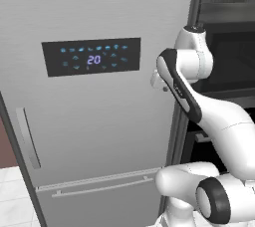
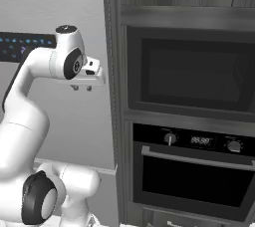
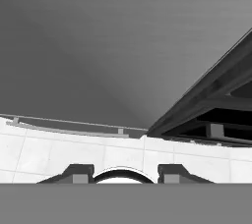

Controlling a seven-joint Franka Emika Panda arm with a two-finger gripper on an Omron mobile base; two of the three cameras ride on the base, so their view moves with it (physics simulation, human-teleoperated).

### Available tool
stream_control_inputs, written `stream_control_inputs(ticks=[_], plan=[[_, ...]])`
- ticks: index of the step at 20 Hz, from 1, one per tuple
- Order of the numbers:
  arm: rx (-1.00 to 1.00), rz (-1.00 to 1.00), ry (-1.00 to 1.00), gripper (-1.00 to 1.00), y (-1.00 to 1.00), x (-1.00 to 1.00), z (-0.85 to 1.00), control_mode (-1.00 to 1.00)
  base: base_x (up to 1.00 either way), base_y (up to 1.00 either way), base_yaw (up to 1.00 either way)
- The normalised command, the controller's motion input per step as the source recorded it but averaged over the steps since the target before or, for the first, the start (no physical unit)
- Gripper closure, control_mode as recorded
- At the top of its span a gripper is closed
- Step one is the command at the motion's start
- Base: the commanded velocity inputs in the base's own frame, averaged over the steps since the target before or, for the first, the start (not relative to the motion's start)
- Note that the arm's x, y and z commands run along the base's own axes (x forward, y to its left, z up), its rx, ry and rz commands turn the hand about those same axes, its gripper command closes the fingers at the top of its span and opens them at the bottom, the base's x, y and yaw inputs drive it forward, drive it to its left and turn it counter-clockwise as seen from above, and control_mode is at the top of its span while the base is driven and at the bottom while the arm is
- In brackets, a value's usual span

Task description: Take the fish from the oven and place it on the plate on the counter.

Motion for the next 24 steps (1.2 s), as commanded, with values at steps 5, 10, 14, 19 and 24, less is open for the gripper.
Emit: stream_control_inputs(ticks=[5,10,14,19,24], plan=[[0.00,-0.01,-0.03,-1.00,0.04,-0.34,-0.04,-1.00,0.00,0.00,0.00],[0.03,-0.31,0.00,-1.00,-0.56,-0.30,-0.28,-1.00,0.00,0.00,0.00],[0.18,-0.39,-0.03,-1.00,-0.91,-0.17,-0.11,-1.00,0.00,0.00,0.00],[0.29,-0.41,-0.01,-1.00,-0.98,0.00,-0.07,-1.00,0.00,0.00,0.00],[0.34,-0.47,-0.08,-1.00,-0.86,0.14,-0.20,-1.00,0.00,0.00,0.00]])
